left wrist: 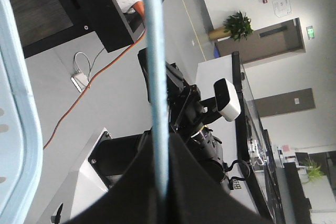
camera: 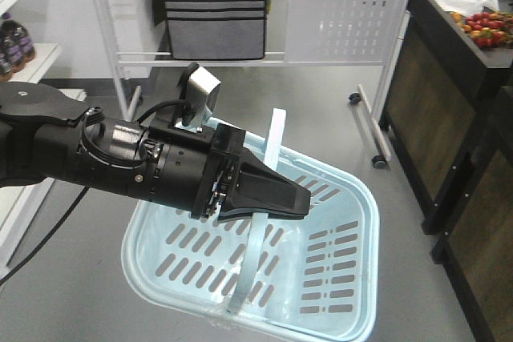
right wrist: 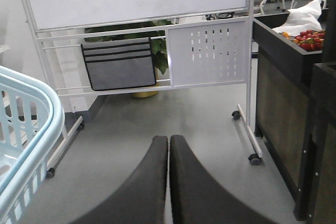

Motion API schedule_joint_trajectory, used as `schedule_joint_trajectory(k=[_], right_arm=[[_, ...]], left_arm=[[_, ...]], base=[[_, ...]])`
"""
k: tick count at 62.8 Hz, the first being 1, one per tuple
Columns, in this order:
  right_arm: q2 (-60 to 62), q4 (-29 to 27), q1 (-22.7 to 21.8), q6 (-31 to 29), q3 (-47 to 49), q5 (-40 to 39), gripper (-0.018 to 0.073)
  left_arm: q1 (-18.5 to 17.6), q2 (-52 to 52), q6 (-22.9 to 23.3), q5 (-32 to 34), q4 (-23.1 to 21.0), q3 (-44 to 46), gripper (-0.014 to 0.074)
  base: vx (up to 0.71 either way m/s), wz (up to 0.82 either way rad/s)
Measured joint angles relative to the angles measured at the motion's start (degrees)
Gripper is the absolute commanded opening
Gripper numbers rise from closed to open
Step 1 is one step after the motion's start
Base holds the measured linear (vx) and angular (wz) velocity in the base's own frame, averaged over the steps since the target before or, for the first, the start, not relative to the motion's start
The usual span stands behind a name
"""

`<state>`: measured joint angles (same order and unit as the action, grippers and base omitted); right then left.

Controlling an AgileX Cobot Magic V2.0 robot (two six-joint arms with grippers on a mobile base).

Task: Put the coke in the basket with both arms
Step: 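Drive the base away from the shelf holding the basket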

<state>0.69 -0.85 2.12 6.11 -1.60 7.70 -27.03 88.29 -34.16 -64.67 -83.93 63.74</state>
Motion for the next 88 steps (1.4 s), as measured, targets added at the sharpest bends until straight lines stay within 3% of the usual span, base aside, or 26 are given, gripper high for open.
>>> schedule_joint_trajectory(k=[88], right_arm=[[0.0,0.0,0.0,0.0,0.0,0.0,-0.0004]], left_arm=[[0.0,0.0,0.0,-0.1,0.0,0.0,-0.0008]], base=[[0.23,-0.05]])
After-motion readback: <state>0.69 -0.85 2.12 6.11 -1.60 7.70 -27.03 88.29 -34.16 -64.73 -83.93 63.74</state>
